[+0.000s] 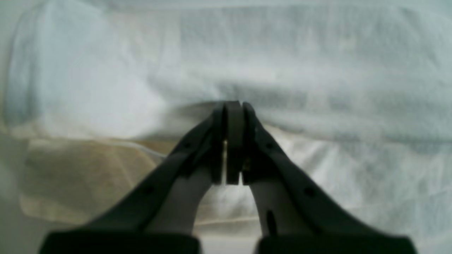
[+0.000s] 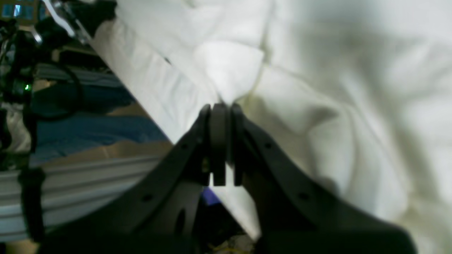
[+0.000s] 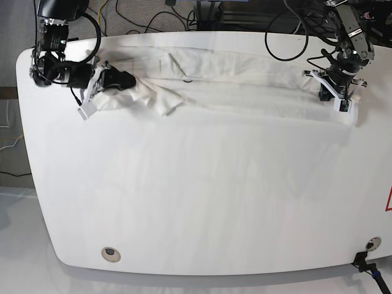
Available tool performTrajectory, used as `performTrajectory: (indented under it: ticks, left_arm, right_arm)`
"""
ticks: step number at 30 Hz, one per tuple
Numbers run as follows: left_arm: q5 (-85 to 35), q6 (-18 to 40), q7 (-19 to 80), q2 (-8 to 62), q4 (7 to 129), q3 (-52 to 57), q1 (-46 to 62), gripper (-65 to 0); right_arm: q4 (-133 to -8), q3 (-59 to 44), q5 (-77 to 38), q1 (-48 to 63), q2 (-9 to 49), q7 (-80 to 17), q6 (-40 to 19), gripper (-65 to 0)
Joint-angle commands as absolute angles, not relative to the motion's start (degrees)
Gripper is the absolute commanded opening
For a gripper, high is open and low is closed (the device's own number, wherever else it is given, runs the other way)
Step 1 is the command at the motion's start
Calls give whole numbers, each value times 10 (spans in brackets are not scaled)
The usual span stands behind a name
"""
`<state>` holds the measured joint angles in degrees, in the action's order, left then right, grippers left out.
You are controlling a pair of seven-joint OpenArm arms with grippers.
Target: Fold the T-shirt properly
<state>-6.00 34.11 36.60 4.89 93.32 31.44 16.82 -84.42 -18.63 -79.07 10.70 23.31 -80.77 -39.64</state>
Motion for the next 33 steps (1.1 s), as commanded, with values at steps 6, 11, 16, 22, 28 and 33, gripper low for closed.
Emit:
performTrajectory:
  ticks: [6, 11, 16, 22, 28, 33]
  left_arm:
    - [-56, 342, 376, 51, 936, 315, 169, -650]
    - [-56, 342, 376, 51, 936, 316, 169, -650]
    - [-56, 342, 376, 51, 937, 316, 169, -650]
    - [-56, 342, 376, 51, 937, 316, 169, -650]
    - [-56, 342, 376, 51, 937, 317, 169, -650]
    - [-56, 342, 376, 51, 937, 317, 169, -650]
  right_arm:
    - [-854, -189, -850, 168, 268, -800, -400, -650]
    - [-855, -187, -850, 205, 275, -800, -400, -650]
    - [-862, -176, -850, 222, 287, -800, -400, -650]
    - [-861, -172, -850, 197, 291, -800, -400, -650]
    - [-861, -172, -850, 196, 291, -800, -400, -650]
    - [-861, -171, -850, 189, 291, -800, -400, -650]
